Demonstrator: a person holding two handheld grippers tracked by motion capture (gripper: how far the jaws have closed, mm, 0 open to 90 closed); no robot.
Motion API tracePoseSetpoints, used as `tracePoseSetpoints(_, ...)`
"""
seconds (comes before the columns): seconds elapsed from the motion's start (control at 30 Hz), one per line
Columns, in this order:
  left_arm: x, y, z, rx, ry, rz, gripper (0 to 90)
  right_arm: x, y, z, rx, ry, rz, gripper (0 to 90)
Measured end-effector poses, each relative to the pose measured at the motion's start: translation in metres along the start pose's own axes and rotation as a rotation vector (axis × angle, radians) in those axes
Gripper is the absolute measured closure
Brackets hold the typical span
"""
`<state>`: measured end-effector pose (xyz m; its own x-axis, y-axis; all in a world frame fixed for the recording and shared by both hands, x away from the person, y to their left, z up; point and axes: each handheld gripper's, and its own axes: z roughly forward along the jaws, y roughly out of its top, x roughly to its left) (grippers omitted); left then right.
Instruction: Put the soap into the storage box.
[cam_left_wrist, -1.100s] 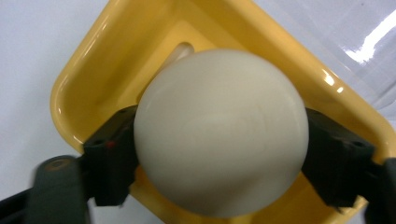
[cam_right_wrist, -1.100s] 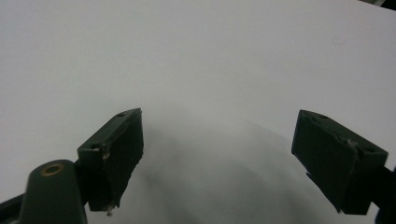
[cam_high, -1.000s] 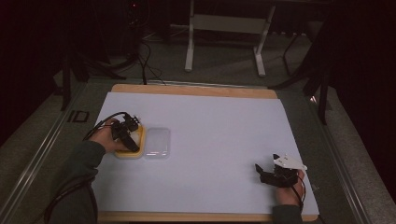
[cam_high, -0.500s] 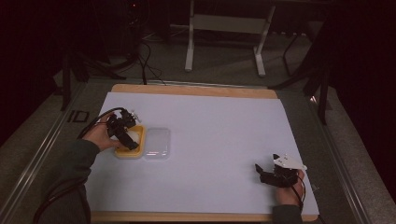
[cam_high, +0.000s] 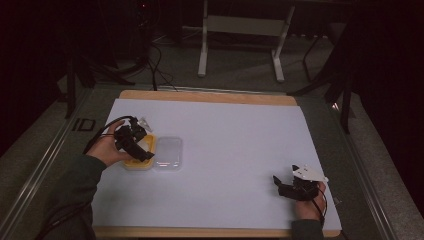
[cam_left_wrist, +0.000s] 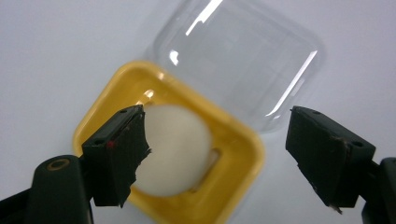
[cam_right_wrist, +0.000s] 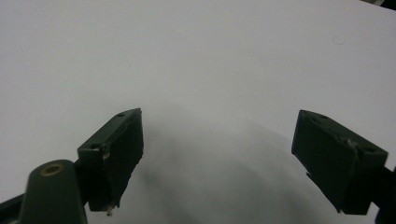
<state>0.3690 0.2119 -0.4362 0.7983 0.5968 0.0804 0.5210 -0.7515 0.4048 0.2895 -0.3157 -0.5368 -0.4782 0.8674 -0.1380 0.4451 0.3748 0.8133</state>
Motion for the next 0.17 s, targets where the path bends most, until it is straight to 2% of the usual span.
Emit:
tracePoseSetpoints(0.13, -0.023, 0.002, -0.001, -0.031, 0.027, 0.047, 22.4, -0.001, 0.0, -0.001, -0.008, 0.002, 0.016, 16.8)
tracePoseSetpoints(0.17, -0.032, 0.001, 0.0, -0.053, 0.038, 0.056, 22.4, -0.002, 0.0, -0.001, -0.008, 0.004, 0.024, 16.7)
